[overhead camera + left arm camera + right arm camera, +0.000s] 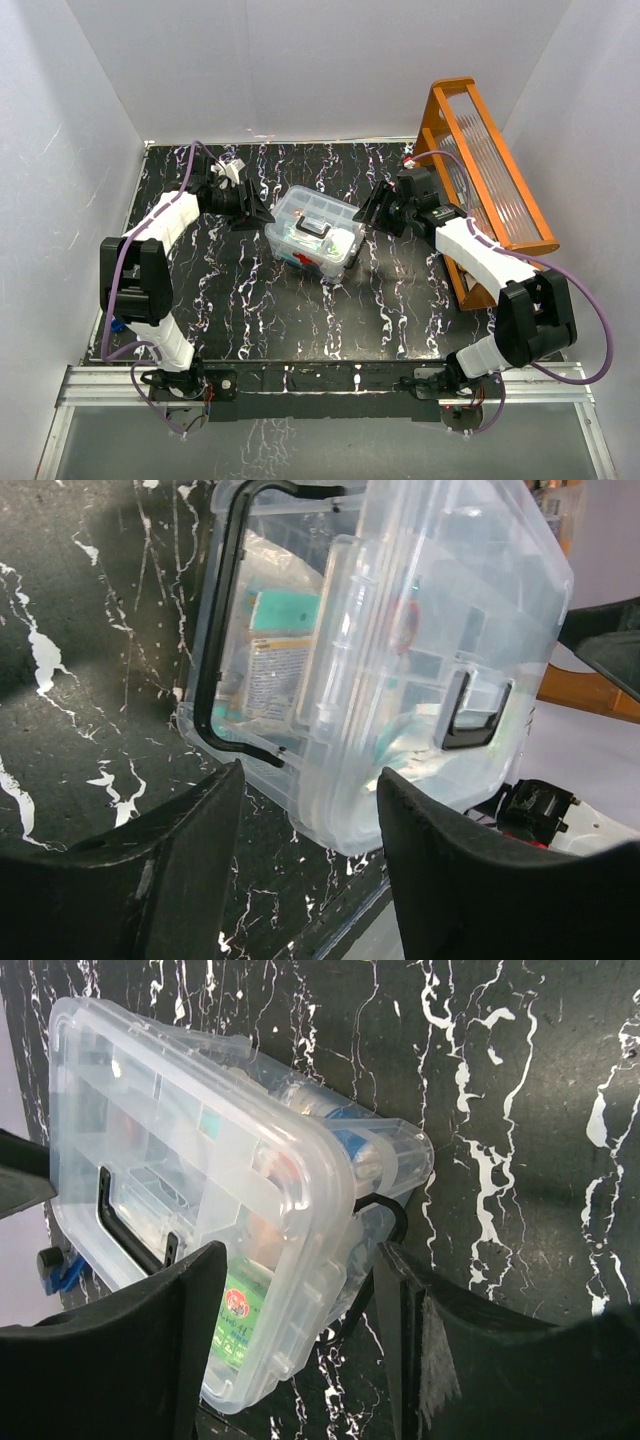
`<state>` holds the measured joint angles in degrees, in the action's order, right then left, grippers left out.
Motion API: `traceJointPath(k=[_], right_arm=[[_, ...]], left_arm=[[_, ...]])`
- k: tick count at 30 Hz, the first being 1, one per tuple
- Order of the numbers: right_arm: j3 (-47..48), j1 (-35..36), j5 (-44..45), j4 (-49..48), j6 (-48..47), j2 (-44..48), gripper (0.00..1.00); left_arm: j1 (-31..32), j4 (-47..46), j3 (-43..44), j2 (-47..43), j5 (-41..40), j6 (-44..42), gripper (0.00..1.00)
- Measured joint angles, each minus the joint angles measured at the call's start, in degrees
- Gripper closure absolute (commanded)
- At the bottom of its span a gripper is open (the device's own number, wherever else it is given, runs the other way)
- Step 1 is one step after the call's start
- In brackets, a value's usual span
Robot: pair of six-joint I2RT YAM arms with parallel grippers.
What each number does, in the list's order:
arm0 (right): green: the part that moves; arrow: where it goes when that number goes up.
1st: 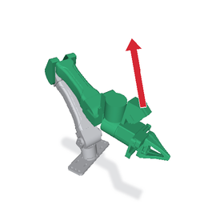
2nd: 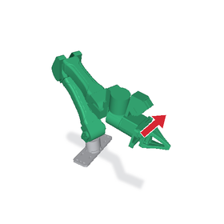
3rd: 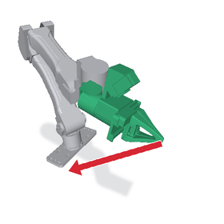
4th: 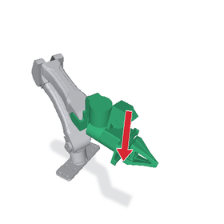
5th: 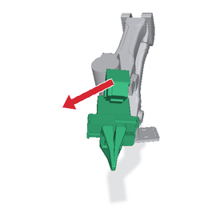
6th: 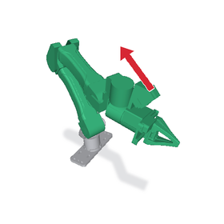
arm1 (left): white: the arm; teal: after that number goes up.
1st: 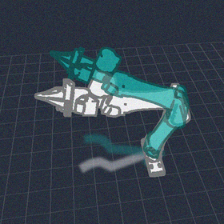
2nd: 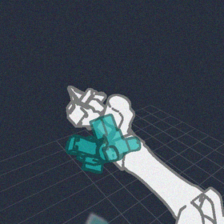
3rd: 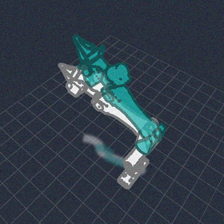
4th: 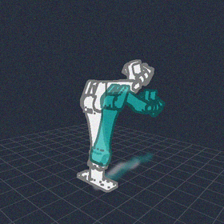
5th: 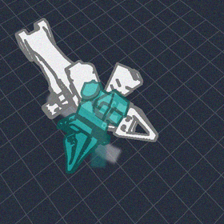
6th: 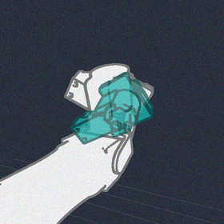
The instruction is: Organize the medicine kit
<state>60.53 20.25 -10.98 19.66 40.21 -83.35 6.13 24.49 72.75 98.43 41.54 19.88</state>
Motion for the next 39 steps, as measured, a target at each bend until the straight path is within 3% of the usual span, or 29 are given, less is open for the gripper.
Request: traceJointPath(k=[4, 13, 17, 28, 39], right_arm=[[-0.13, 0.00, -1.22, -0.02, 0.00, -0.04, 0.45], [-0.33, 0.00, -2.67, -0.15, 0.44, -2.05, 0.54], [-0.42, 0.00, -3.10, -0.90, 0.90, -2.91, 0.54], [-0.98, -0.92, -8.96, -6.51, 1.05, -5.53, 0.70], [-0.63, 0.74, -11.21, -11.43, -3.32, -7.54, 0.71]], left_arm=[[0.00, -0.02, -0.13, 1.14, 0.22, 0.15, 0.54], [0.00, -0.13, -0.33, 1.18, 0.35, 0.02, 0.39], [0.00, 0.31, 0.42, 2.08, 0.31, 0.00, 0.37], [-0.09, -4.90, -1.51, 3.52, 6.14, 2.93, 0.61], [-1.73, -6.71, -13.88, -8.09, 4.22, 4.85, 0.64]])
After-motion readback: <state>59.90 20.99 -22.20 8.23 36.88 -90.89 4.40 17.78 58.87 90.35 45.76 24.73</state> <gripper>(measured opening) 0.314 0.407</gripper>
